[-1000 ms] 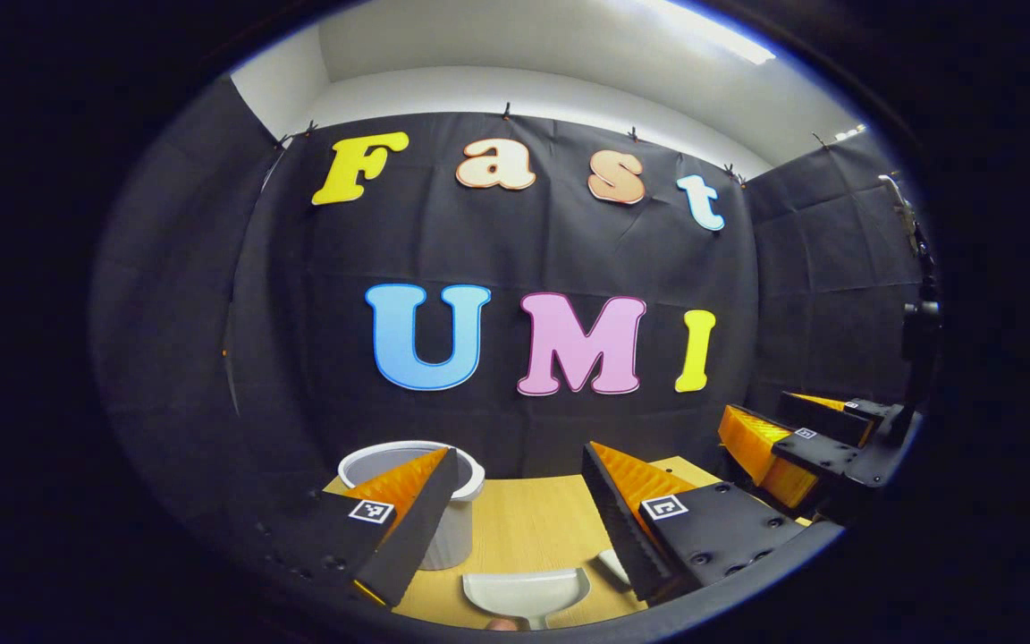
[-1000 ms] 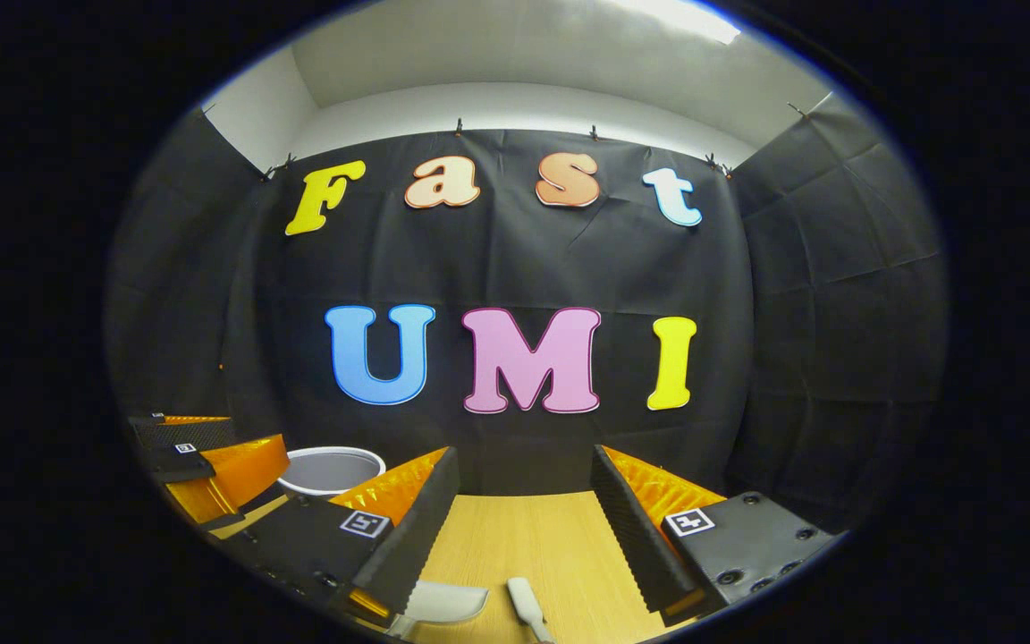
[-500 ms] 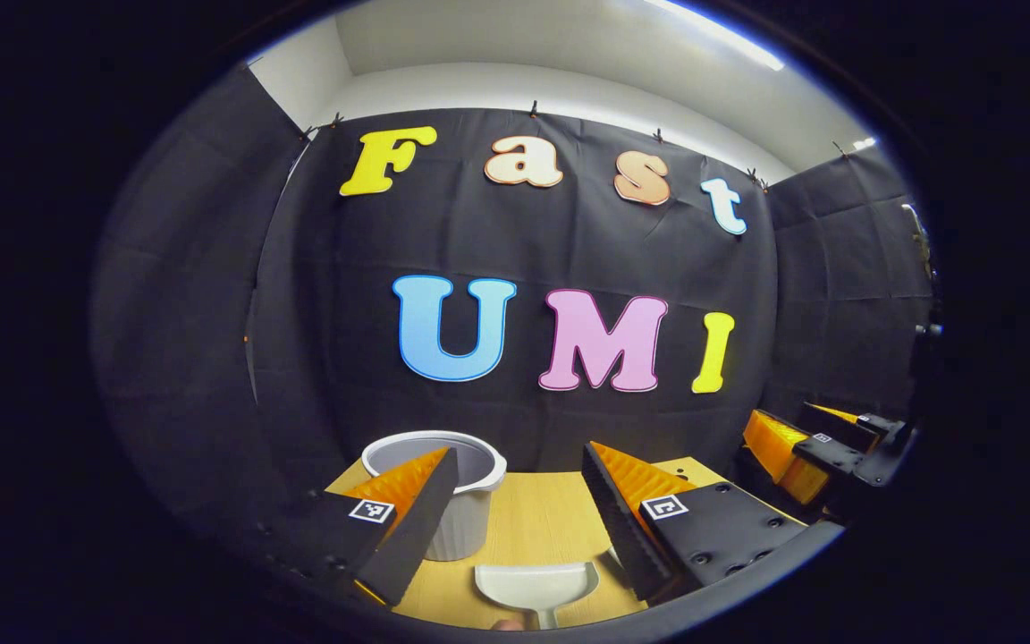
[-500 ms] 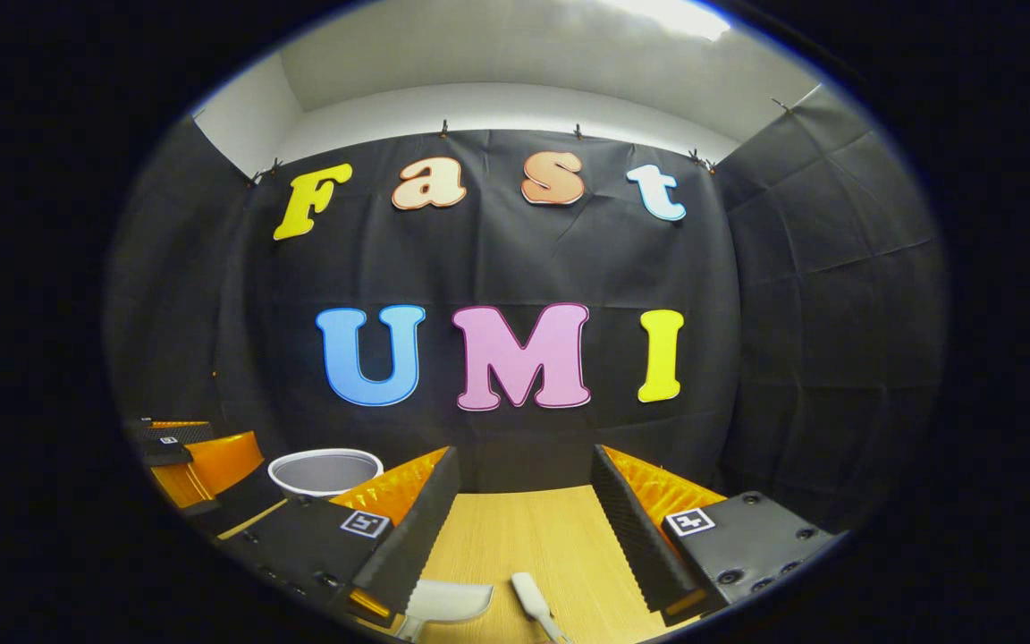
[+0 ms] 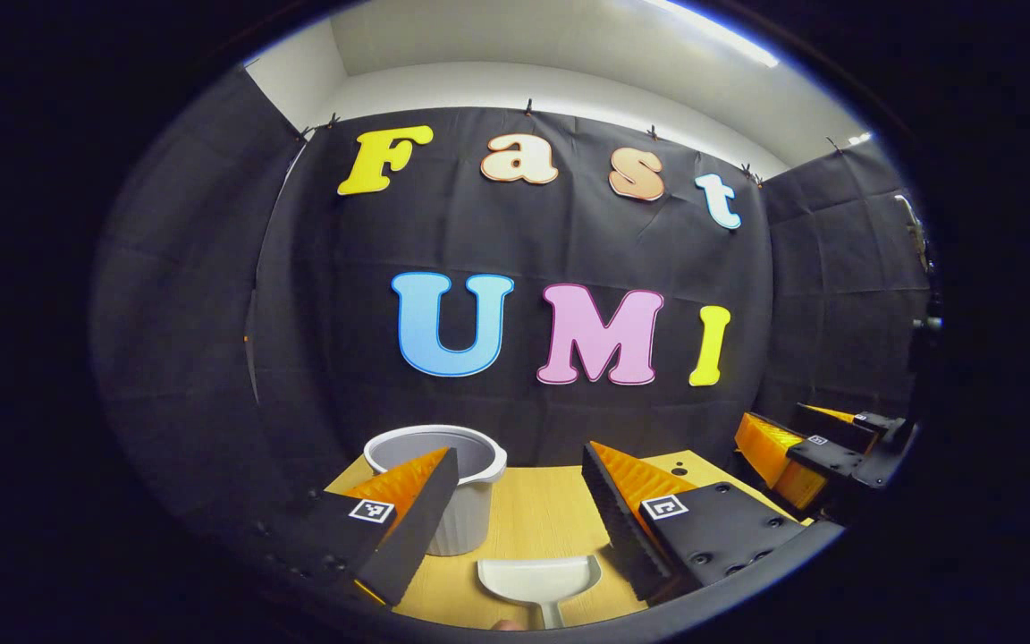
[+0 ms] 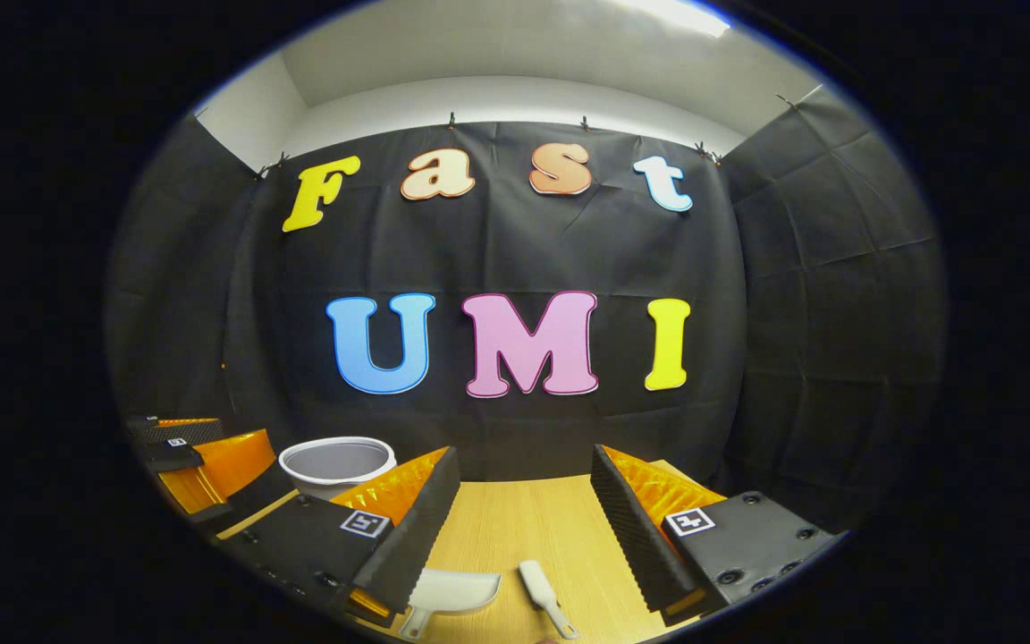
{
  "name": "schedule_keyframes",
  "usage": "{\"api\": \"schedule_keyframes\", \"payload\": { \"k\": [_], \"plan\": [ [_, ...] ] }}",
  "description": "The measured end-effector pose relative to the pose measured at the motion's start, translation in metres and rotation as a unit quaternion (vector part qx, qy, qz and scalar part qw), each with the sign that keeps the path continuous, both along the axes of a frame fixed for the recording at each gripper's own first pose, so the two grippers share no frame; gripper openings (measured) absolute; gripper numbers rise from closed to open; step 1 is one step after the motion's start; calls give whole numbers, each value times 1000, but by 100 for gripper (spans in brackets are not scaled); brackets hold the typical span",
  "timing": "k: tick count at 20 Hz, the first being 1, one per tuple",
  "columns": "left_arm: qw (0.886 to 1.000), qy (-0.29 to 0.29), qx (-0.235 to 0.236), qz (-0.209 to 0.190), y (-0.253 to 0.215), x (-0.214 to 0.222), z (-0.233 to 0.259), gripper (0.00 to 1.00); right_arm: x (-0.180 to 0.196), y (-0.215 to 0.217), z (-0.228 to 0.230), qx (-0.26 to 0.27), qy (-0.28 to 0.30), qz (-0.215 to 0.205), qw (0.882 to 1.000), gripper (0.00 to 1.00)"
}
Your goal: Pick up the small broom and dustpan from the desktop, sweep the trash into the dustpan with the broom, and then empty the trash into the garbage bin.
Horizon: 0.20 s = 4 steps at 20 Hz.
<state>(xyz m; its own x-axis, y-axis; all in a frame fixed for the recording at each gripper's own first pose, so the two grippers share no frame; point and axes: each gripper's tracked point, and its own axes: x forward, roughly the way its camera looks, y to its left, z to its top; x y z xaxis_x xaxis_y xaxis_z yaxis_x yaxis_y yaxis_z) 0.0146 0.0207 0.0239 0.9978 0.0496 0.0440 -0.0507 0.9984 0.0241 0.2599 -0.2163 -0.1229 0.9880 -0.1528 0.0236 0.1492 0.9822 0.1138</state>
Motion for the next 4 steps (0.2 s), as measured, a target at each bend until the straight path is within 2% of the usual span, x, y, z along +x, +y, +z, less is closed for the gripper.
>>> {"api": "schedule_keyframes", "payload": {
  "k": [4],
  "plan": [
    [1000, 6, -2, 6, 7, -2, -4, 83, 0, 0, -3, 7, 12, 3, 1000, 96]
  ]
}}
